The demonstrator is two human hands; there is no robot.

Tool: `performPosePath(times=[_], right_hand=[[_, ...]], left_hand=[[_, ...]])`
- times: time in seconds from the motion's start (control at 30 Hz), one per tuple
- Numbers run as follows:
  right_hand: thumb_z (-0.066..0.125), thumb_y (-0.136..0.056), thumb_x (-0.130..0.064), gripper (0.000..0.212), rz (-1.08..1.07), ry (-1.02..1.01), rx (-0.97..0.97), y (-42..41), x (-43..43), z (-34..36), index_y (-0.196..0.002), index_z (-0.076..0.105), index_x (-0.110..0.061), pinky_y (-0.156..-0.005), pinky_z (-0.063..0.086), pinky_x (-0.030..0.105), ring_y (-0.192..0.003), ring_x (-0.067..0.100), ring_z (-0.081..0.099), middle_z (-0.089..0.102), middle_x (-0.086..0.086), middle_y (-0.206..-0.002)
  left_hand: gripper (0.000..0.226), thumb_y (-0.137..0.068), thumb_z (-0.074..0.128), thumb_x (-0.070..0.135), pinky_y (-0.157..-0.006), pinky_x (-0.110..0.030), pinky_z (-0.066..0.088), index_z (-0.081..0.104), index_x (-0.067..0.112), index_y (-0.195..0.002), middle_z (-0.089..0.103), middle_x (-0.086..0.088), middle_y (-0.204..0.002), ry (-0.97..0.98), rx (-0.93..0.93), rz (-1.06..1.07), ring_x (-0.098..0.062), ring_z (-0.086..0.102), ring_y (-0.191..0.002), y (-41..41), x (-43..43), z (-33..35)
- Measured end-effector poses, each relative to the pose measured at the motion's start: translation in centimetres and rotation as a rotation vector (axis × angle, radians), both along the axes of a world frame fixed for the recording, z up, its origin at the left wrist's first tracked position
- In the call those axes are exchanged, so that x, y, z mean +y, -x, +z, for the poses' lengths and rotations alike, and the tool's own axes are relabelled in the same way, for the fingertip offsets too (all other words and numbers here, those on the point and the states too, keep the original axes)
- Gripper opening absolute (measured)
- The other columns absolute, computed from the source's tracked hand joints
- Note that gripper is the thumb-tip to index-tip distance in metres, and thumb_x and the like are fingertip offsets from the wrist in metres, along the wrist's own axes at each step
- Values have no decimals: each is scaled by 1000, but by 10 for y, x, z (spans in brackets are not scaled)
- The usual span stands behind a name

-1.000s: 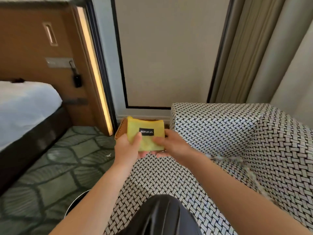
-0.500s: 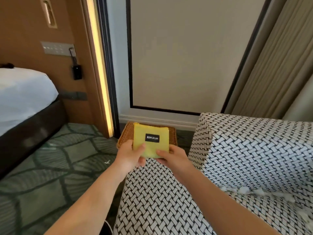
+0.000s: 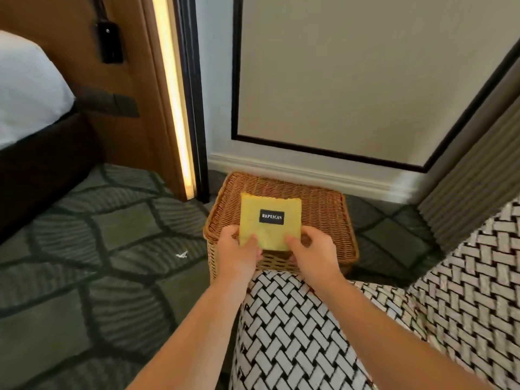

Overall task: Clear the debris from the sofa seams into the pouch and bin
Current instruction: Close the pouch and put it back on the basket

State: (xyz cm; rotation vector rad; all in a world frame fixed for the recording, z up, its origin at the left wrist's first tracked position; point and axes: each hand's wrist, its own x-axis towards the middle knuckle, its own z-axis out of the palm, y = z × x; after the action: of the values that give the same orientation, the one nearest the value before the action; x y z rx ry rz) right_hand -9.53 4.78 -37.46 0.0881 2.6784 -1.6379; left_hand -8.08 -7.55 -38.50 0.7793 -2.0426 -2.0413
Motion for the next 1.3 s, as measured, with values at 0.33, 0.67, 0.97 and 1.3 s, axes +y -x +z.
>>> performPosePath(times=[0.33,0.67,0.97,1.3], right_hand=[[53,-91,-17,8,-257,71,-129,68,3,-48,-87,60,-20,-81,53,40,-85,21,63,66,5,-91],[48,-93,-14,21,-287,-186,-114,95,3,-73,-105,65,-11,-81,45,29,-96,21,56,64,7,-101],[49,-93,-25,34,-218,-335,-161,78,8,-62,-126,52,-21,-87,40,33,-113,25,45,57,5,-119],[44,-94,-34,32,3,-585,-71,13,26,-18,-124,51,-25,-91,42,33,-109,16,49,56,-1,-120]], left_hand=[[21,-92,52,13,-92,-43,47,54,15,-112,58,-6,-111,275,-74,-32,-23,55,-104,81,34,-27],[35,-95,48,13,-102,-32,37,55,4,-127,57,-10,-126,272,-199,-120,-24,49,-119,103,37,-50],[38,-95,46,22,-98,-37,40,48,4,-128,51,-14,-128,368,-184,-278,-27,49,-114,80,38,-38],[29,-99,29,36,-74,-38,51,52,21,-90,59,3,-86,869,-28,-466,-14,58,-76,-3,34,-4]])
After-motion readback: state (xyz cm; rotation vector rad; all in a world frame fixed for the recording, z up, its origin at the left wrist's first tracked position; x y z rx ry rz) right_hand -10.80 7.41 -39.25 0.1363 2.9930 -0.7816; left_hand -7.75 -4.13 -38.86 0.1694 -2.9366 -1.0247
